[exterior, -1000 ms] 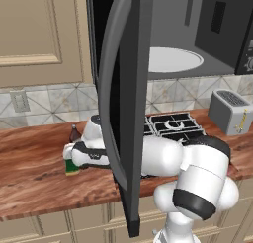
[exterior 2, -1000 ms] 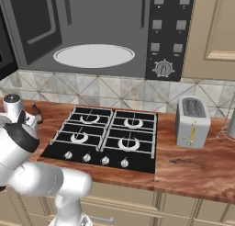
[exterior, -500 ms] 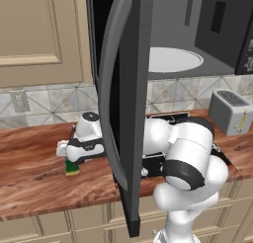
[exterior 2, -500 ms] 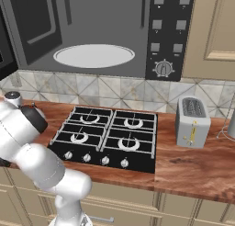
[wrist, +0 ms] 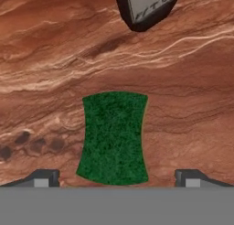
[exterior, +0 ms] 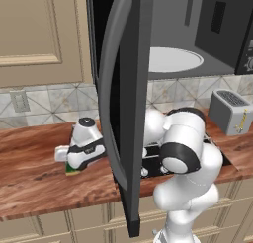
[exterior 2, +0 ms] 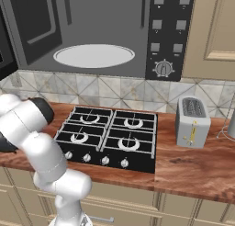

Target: Place the sponge inside the microwave to prepare for sanitizing.

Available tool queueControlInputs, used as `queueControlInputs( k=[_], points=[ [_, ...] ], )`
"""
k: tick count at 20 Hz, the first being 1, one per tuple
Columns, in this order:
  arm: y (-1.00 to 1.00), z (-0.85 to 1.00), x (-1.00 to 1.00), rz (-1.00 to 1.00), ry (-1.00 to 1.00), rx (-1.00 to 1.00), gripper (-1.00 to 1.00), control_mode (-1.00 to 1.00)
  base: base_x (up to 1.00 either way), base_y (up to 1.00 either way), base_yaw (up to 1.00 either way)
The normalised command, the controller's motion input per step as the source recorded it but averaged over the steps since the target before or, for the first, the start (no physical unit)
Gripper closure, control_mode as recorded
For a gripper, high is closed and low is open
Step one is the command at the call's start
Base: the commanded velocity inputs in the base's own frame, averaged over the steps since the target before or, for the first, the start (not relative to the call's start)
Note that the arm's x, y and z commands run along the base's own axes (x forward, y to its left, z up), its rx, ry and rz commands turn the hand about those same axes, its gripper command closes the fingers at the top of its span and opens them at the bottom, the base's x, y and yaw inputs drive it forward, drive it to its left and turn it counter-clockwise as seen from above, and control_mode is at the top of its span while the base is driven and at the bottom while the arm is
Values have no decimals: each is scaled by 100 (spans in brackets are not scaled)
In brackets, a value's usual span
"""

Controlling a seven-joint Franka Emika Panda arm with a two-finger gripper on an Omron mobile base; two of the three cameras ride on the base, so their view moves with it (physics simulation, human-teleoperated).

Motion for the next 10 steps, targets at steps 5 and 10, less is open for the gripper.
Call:
queueControlInputs(
  k=[5,10],
  points=[
    [0,-20,4,0,0,-3,-100,-100,0,0,0],
    [8,-13,0,0,0,-6,-100,-100,0,0,0]
  ],
)
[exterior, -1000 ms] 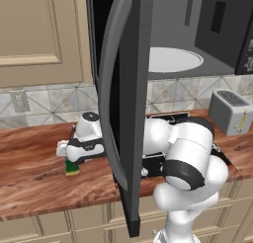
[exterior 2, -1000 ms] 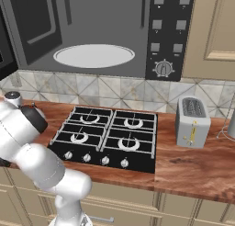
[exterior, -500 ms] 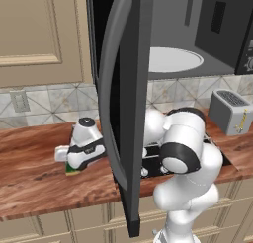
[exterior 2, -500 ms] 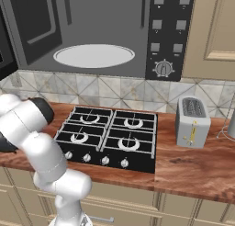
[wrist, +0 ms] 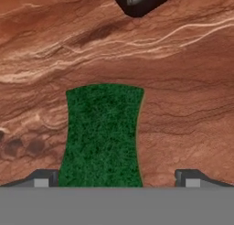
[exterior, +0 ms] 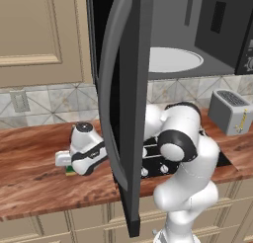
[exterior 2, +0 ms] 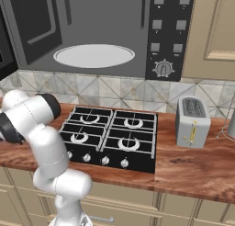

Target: Place the sponge inside the microwave to prepare for sanitizing.

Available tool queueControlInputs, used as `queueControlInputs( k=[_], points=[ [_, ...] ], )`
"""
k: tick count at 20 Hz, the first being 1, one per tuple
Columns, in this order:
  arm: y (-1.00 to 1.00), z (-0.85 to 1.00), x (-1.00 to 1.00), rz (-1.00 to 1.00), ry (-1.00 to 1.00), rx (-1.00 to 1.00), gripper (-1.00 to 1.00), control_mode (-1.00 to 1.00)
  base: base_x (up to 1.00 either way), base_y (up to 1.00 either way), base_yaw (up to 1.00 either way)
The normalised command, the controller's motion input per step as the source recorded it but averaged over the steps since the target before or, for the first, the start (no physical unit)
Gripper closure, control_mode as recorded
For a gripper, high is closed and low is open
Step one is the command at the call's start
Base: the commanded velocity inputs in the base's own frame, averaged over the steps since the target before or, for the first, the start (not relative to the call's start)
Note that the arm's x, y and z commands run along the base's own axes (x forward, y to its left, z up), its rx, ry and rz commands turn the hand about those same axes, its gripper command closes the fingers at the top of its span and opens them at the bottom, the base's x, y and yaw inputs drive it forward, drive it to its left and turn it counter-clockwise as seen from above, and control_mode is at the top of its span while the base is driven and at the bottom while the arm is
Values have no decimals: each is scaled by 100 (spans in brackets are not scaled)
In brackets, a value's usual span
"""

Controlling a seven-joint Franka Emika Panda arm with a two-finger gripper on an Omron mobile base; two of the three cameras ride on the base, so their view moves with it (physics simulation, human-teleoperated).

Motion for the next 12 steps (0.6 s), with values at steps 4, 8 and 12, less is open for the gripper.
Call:
queueControlInputs(
  k=[4,8,12],
  points=[
    [6,-12,3,0,0,-6,-100,-100,0,0,0],
    [7,-3,5,0,0,-5,-100,-100,0,0,0],
    [7,0,14,-1,0,0,-100,-100,0,0,0]
  ],
)
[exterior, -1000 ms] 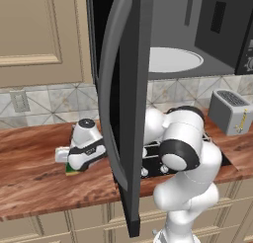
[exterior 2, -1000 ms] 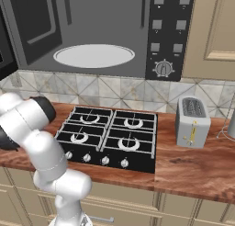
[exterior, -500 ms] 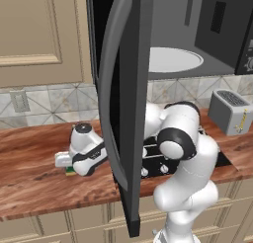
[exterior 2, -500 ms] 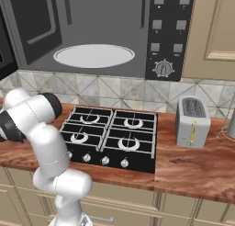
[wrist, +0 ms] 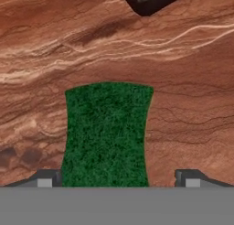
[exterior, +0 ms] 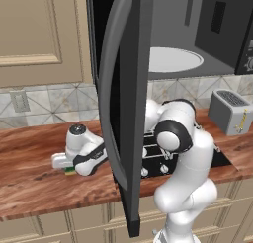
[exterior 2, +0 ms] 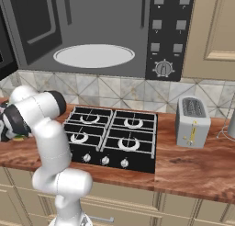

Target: Place the sponge inside the microwave to prepare for sanitizing.

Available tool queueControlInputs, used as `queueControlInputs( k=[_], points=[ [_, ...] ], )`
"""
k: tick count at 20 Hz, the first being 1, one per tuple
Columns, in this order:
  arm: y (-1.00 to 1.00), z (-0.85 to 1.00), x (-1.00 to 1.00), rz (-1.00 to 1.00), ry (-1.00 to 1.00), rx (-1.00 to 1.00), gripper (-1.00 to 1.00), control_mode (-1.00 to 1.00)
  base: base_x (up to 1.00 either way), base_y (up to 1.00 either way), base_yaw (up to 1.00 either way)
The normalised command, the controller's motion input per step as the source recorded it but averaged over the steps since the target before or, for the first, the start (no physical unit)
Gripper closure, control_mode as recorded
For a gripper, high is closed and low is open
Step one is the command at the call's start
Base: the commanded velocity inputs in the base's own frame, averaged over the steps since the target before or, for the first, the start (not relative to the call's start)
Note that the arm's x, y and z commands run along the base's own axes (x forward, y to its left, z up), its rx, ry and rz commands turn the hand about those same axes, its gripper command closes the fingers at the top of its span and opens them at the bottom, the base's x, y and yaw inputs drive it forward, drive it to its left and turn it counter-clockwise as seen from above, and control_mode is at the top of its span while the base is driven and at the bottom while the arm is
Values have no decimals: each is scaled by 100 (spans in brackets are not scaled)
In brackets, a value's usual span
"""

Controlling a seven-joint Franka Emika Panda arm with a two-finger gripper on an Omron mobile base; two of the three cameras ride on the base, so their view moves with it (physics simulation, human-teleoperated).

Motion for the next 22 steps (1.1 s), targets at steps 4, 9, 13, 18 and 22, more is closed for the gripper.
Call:
queueControlInputs(
  k=[4,9,13,18,22],
  points=[
    [7,0,15,-1,0,0,-100,-100,0,0,0],
    [2,-2,9,-1,0,0,-100,-100,0,0,0],
    [0,-11,0,-1,0,0,-100,-100,0,0,0],
    [0,-23,0,-2,0,0,-100,-100,0,0,0],
    [0,-23,1,-1,0,-2,-100,-100,0,0,0]
  ],
)
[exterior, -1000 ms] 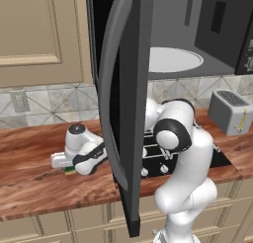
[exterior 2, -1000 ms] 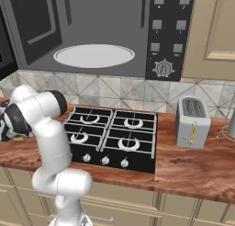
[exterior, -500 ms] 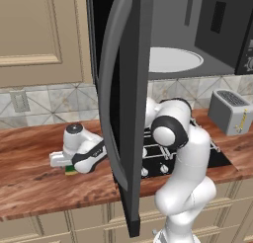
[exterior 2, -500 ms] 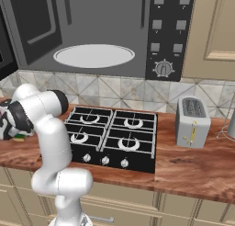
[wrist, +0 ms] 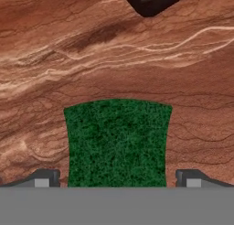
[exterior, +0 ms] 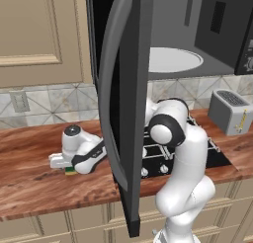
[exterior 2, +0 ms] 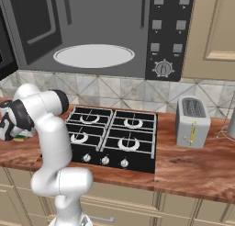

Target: Place the sponge inside the microwave to prepare for sanitizing.

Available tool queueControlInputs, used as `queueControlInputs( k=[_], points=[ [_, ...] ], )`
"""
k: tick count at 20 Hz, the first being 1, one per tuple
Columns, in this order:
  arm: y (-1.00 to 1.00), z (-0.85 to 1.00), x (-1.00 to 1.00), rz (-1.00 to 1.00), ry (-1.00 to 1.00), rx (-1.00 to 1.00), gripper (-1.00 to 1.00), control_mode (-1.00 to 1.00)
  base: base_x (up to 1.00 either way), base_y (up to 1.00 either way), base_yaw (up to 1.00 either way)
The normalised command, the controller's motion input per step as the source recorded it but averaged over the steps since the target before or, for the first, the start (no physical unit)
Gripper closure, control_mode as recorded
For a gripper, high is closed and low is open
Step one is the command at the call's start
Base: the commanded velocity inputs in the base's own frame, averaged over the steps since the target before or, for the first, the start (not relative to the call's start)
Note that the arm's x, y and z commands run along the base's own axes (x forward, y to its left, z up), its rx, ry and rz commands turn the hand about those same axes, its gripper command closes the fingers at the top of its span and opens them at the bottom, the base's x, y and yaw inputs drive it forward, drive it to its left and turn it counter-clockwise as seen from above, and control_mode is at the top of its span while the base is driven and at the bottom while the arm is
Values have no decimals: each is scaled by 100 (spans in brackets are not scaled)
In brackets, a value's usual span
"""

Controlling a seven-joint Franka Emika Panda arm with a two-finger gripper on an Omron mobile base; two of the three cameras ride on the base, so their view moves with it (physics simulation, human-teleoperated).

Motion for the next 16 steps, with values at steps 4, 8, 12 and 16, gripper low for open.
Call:
queueControlInputs(
  k=[4,8,12,16],
  points=[
    [3,-8,1,0,0,-1,-100,-100,0,0,0],
    [1,0,0,0,0,0,100,-100,0,0,0],
    [0,0,0,0,0,0,100,-100,0,0,0],
    [-7,0,0,0,0,0,100,-100,0,0,0]
  ],
)
